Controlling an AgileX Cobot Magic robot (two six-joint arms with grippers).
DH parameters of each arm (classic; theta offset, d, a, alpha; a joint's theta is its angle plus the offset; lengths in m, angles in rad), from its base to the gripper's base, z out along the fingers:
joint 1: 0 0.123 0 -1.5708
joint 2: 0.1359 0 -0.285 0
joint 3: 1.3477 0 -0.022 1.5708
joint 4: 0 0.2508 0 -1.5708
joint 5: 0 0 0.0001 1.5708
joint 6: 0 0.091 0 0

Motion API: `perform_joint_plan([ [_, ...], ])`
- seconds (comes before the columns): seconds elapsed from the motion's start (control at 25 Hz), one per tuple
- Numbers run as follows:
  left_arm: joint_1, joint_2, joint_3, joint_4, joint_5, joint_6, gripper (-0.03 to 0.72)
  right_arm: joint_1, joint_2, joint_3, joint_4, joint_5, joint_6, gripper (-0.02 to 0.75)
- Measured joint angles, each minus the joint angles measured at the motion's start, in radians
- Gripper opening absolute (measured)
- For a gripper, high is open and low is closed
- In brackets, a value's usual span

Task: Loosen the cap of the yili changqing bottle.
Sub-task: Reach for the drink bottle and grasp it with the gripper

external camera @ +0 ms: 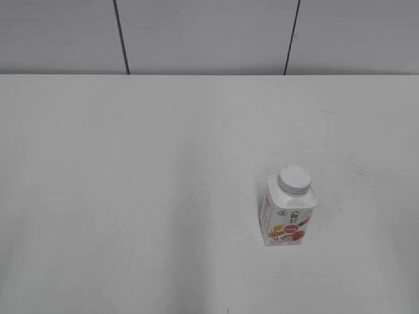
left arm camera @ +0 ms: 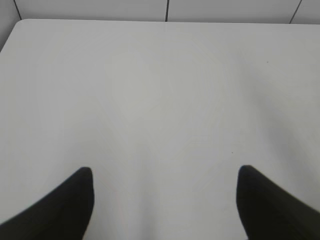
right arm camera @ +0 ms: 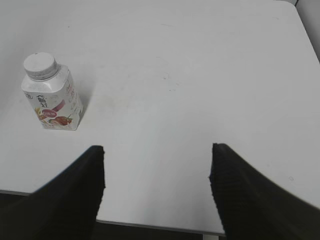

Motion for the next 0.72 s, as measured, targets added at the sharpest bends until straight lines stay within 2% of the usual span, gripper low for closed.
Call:
perform_joint_plan([
  [0.72,0.0,0.0,0.0,0.0,0.0,0.0,0.537,0.0,0.0,0.0,0.0,0.0,0.0,0.526],
])
